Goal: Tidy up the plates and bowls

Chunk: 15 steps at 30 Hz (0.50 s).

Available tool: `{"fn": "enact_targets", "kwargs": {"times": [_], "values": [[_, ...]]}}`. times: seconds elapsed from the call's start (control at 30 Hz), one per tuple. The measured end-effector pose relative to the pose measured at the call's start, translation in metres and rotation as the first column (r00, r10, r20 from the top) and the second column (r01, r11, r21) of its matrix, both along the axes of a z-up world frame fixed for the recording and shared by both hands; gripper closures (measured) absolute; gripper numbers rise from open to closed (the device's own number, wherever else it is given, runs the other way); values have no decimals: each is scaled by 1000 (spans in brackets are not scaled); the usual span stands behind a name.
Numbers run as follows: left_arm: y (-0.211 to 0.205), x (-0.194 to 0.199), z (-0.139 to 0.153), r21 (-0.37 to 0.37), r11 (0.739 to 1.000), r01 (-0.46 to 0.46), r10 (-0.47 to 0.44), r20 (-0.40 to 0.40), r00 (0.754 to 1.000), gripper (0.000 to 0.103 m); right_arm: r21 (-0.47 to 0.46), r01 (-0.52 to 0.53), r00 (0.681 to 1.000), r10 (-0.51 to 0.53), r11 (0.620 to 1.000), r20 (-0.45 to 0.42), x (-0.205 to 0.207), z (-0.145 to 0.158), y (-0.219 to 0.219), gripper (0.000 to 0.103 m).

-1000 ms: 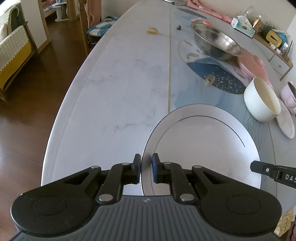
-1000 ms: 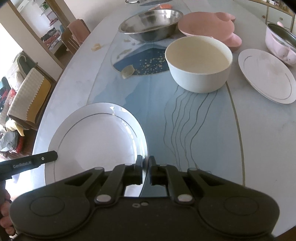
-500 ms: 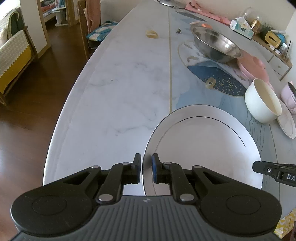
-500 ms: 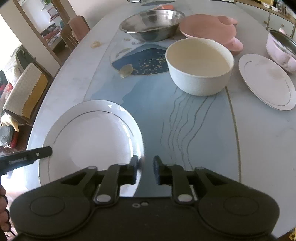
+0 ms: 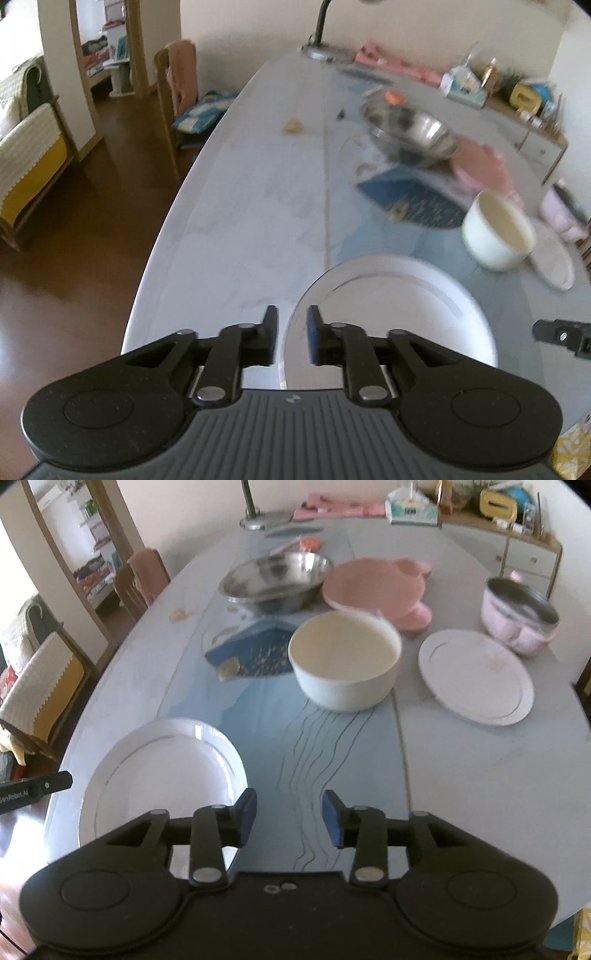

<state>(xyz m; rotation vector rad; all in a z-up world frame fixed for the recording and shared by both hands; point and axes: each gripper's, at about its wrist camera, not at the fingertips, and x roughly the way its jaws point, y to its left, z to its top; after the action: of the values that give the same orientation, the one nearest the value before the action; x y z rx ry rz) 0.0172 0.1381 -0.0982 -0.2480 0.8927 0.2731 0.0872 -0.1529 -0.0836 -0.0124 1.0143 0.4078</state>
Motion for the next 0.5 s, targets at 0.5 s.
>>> {"fn": "enact_targets", "kwargs": {"times": [0.5], "values": [[-61,19,43,-6,991,133,-131,143,981,25,-25,61,981,-55,998,185,-4,50,-45,15]]}}
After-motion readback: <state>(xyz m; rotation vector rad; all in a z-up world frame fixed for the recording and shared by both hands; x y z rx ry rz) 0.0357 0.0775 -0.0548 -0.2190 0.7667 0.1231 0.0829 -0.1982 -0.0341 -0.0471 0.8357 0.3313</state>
